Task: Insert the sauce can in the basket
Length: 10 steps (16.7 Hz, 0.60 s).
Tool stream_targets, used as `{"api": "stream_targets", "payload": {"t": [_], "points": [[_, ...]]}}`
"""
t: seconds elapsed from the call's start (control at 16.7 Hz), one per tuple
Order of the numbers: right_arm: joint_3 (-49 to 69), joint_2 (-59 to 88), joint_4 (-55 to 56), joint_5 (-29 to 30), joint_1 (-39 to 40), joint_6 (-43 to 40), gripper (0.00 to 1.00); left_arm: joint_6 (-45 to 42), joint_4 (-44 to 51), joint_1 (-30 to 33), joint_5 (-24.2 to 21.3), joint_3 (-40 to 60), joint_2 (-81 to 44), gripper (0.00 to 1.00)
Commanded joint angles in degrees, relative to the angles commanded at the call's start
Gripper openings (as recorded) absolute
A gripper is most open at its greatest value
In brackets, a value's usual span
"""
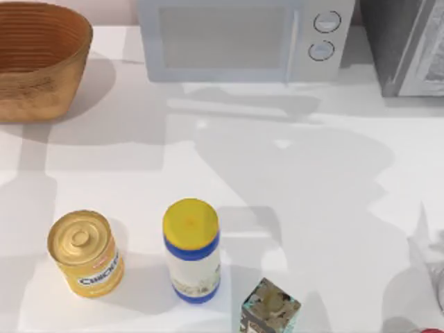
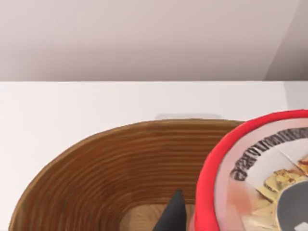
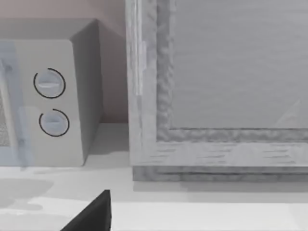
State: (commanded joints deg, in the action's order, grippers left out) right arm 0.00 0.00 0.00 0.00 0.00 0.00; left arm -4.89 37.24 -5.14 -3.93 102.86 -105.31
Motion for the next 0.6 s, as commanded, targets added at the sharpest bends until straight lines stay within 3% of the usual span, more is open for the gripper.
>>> {"api": "stream_targets", "payload": {"t": [0.6], "points": [[0.0,0.0,0.0,0.0,0.0,0.0,1.0,0.0,-4.1,0.3,0.1,-0.5,-3.4,0.0]]}}
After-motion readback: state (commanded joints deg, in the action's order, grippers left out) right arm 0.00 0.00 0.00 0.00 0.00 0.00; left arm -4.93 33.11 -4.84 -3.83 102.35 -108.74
